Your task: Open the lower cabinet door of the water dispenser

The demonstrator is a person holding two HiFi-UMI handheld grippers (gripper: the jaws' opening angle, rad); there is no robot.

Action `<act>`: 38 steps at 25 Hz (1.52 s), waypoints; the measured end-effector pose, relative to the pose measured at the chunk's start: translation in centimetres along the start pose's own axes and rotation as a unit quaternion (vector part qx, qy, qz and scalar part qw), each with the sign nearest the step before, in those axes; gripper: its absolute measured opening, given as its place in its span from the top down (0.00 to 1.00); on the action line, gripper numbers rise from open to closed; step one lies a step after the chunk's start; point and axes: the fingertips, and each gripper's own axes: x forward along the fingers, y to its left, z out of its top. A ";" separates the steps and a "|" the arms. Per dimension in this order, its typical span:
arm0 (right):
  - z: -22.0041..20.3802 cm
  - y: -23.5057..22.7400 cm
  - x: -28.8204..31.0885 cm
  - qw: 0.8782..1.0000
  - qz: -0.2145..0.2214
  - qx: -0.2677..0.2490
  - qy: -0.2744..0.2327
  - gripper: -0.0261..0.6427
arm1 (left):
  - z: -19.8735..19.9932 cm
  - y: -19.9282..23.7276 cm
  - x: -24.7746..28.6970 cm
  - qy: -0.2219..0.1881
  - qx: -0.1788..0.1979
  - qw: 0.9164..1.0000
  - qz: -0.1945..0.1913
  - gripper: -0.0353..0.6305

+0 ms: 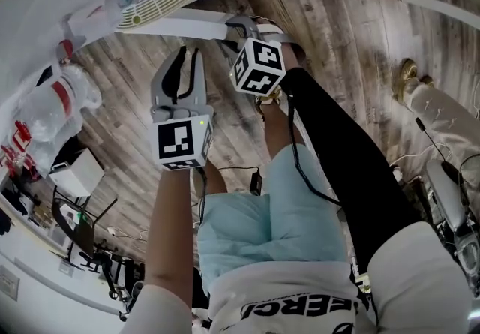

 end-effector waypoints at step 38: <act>1.6 9.0 1.6 0.996 0.044 0.013 0.074 0.71 | -4.9 7.1 -7.4 -0.008 -0.057 0.998 0.018 0.82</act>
